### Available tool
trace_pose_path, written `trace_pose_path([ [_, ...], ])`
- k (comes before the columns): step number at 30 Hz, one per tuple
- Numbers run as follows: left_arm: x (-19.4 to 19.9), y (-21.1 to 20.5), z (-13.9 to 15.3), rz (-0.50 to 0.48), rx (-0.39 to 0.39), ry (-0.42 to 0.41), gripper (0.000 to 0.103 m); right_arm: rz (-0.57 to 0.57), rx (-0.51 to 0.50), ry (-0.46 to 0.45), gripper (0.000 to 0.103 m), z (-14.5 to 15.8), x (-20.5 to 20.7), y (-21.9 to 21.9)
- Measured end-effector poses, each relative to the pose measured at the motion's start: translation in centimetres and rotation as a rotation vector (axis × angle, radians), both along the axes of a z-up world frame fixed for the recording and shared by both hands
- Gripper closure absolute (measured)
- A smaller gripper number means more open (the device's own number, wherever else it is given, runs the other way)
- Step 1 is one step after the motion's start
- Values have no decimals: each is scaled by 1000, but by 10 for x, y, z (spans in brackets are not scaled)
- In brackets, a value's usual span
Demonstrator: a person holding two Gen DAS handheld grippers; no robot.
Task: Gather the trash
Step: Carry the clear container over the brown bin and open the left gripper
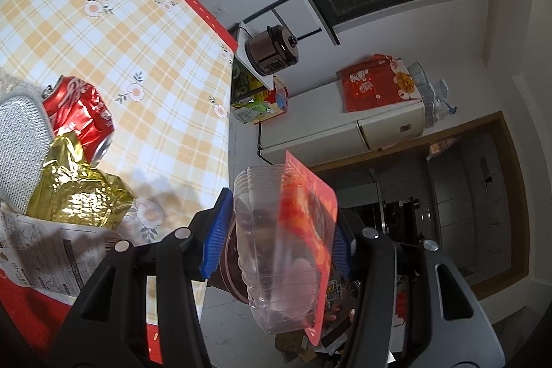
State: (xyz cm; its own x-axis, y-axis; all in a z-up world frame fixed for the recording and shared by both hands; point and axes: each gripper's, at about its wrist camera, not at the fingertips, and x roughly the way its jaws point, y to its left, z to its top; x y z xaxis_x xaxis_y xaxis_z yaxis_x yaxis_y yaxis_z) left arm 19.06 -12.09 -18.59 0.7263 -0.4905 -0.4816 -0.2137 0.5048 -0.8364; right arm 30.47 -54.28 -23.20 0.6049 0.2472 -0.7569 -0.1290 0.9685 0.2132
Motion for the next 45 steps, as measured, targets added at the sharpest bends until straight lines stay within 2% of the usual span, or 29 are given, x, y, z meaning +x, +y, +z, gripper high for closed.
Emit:
trace_pose_path([
  [3, 6, -7, 2, -27, 6, -3, 50, -14, -24, 0, 5, 3, -3, 0],
  [11, 21, -31, 9, -113, 27, -19, 50, -69, 4, -79, 5, 33, -38, -16],
  [19, 49, -69, 10, -209, 50, -28, 50, -141, 89, -144, 5, 59, -82, -48],
  [23, 67, -98, 4, -262, 71, -22, 50, -164, 148, -157, 5, 65, -99, -61],
  [36, 131, -211, -30, -405, 112, 3, 49, -322, 144, -150, 5, 63, -145, -133],
  [37, 135, -220, -31, -419, 110, -8, 45, -331, 144, -148, 5, 62, -147, -138],
  [38, 139, -230, -34, -433, 102, -23, 34, -345, 145, -144, 5, 60, -150, -145],
  [39, 141, -238, -35, -441, 109, -29, 28, -355, 145, -142, 5, 59, -153, -148],
  [45, 136, -250, -26, -479, 182, -77, 12, -378, 143, -138, 5, 56, -157, -156],
])
